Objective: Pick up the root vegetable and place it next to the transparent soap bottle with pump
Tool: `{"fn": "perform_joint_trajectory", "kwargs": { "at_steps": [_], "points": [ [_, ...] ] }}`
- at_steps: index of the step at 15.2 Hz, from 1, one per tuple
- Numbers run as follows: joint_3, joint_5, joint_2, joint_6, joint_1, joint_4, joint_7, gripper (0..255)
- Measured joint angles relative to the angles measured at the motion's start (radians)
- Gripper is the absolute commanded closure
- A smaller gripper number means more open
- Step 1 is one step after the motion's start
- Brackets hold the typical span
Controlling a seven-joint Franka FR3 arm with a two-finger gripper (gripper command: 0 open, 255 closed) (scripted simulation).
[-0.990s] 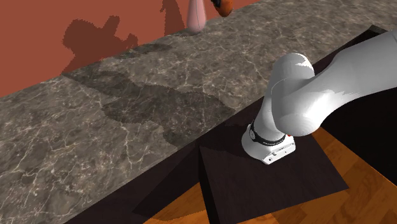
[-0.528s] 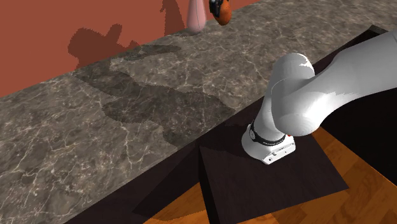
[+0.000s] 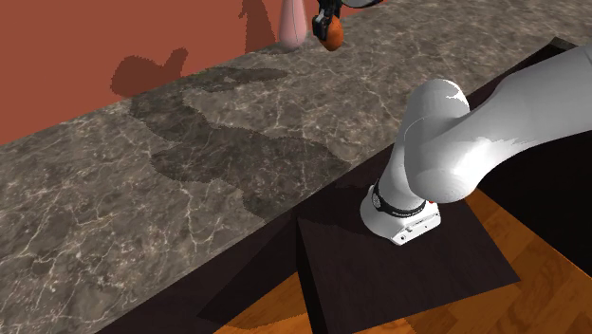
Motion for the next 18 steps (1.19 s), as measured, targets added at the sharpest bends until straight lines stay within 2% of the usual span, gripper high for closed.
{"fn": "perform_joint_trajectory", "kwargs": {
  "at_steps": [18],
  "points": [
    [-0.140, -0.153, 0.136, 0.253, -0.005, -0.133, 0.135, 255]
  ]
}}
